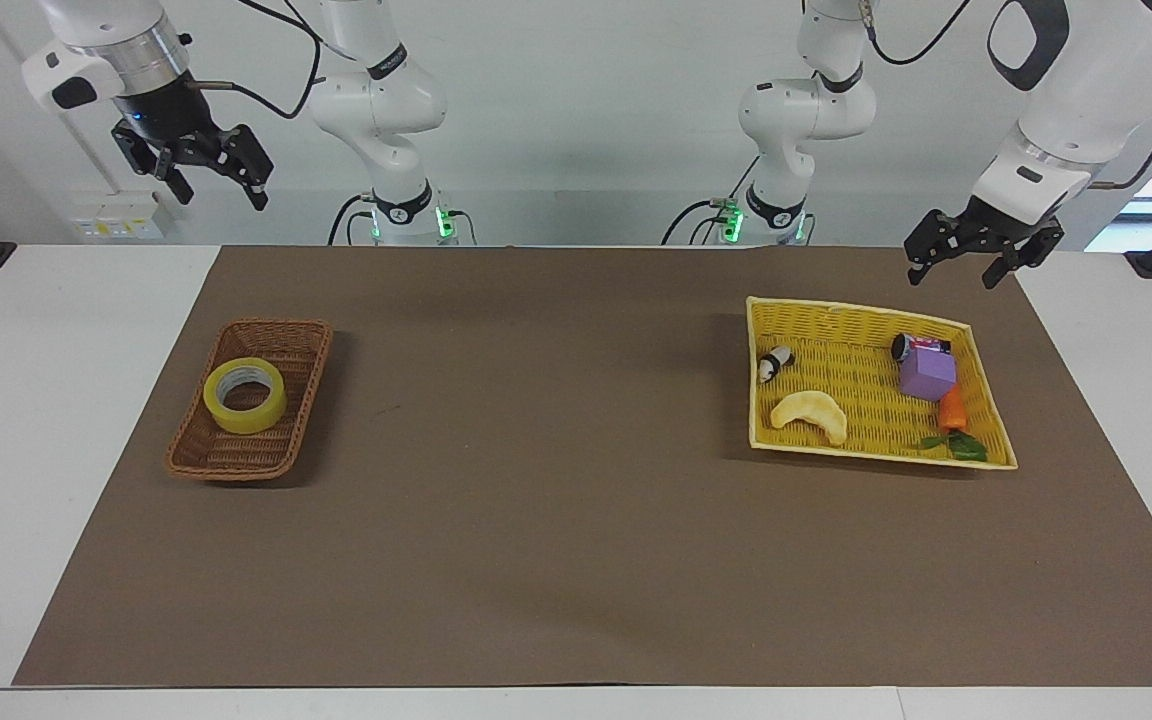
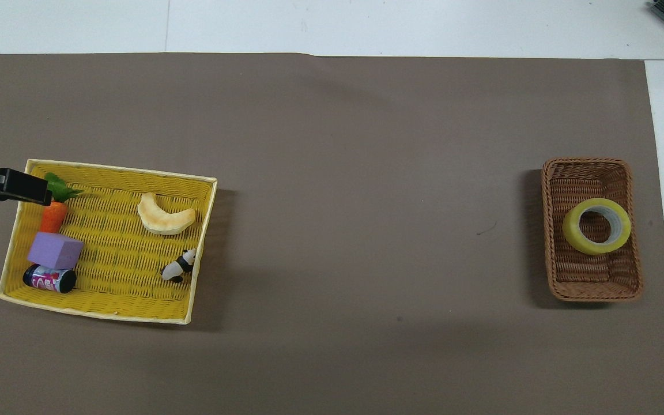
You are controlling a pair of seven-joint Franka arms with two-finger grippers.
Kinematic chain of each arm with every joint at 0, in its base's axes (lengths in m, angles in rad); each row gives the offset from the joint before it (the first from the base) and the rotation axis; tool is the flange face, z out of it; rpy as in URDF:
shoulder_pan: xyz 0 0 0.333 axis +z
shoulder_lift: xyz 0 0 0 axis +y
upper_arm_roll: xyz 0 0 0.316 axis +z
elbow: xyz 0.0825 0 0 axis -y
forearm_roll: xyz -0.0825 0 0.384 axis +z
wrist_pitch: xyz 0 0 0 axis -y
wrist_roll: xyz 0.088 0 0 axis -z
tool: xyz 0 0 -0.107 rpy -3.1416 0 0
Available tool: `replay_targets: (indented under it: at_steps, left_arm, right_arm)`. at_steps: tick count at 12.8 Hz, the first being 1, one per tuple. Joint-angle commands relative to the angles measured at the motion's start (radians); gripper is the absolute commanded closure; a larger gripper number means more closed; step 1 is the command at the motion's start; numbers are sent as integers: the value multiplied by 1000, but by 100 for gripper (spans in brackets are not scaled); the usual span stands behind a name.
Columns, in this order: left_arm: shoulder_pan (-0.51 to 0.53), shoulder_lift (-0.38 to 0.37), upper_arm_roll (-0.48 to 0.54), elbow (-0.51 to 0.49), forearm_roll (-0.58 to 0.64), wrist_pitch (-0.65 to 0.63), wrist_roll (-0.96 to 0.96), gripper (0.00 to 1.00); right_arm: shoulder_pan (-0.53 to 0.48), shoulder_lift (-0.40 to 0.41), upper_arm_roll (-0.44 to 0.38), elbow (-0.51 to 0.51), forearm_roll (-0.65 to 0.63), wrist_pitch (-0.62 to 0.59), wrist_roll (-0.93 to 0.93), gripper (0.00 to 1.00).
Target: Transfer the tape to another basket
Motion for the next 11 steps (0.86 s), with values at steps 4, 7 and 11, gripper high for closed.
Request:
replay_targets:
  at_steps: [4, 7, 11]
  left_arm:
    - [13, 4, -8, 15, 11, -20, 11, 0]
    - [13, 4, -8, 15, 11, -20, 11, 0]
    - [13, 4, -8, 15, 11, -20, 11, 0]
  right_arm:
    - [7, -13, 13, -7, -43, 16, 12, 0]
    - [3, -13, 12, -7, -31, 19, 15, 0]
    - [0, -17, 12, -12, -34, 10, 12, 0]
